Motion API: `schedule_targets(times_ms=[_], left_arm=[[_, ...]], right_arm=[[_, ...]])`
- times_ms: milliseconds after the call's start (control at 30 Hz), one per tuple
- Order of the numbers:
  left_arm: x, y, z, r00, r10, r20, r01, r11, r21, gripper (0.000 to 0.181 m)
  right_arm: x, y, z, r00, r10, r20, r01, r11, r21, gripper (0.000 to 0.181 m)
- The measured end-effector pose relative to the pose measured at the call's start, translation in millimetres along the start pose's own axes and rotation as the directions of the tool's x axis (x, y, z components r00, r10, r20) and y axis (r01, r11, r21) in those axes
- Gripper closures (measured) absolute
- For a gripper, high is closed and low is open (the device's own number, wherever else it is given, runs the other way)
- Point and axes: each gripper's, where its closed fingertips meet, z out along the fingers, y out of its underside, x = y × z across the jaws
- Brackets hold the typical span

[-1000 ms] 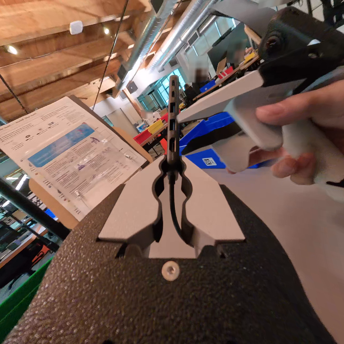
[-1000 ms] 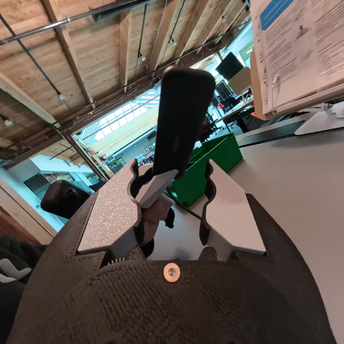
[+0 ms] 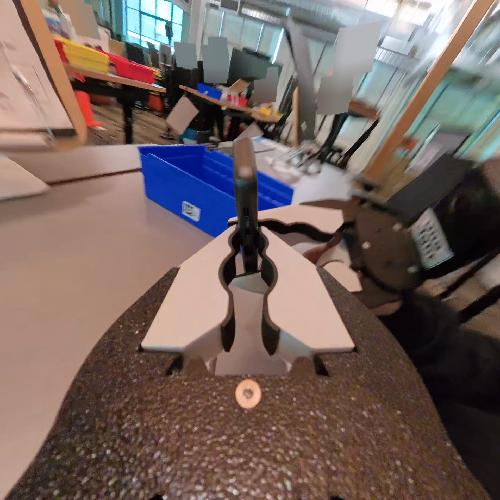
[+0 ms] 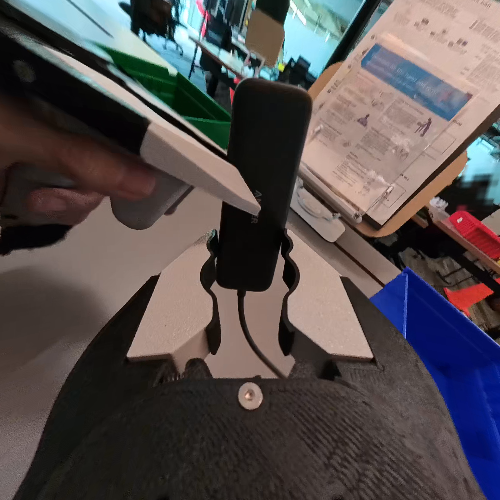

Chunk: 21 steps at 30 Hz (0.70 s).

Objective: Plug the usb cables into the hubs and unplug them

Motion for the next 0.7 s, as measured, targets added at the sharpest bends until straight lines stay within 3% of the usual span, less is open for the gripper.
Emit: schedule_targets(times_ms=[100, 233, 300, 433, 567, 700], left_arm=[[-4.9, -11.5, -4.9, 0.92, -0.353, -0.172, 0.372, 0.924, 0.087, 0.172], [-21.6, -20.3, -12.8, 0.686, -0.644, -0.34, 0.706, 0.701, 0.096, 0.173], [-22.4, -19.7, -12.9, 0.598, -0.704, -0.384, 0.775, 0.629, 0.053, 0.172], [-14.8, -15.8, -8.2, 0.52, -0.751, -0.407, 0.823, 0.569, 0.002, 0.172], [-11.8, -8.6, -2.8, 0.454, -0.795, -0.403, 0.86, 0.509, -0.035, 0.172], [-13.2, -4.7, 0.5, 0.447, -0.815, -0.37, 0.873, 0.488, -0.02, 0.172]], right_arm=[[2.6, -13.9, -4.9, 0.999, 0.031, 0.012, -0.033, 0.987, 0.154, 0.136], [7.3, -14.1, -8.0, 0.999, 0.031, 0.015, -0.033, 0.974, 0.223, 0.122], [9.5, -15.5, -10.2, 0.999, 0.033, 0.024, -0.038, 0.966, 0.257, 0.122], [6.3, -22.6, -17.5, 0.989, 0.088, 0.119, -0.124, 0.931, 0.343, 0.124], [2.1, -24.0, -22.6, 0.972, 0.126, 0.198, -0.194, 0.904, 0.38, 0.135], [4.1, -18.7, -24.4, 0.977, 0.118, 0.179, -0.179, 0.908, 0.379, 0.136]])
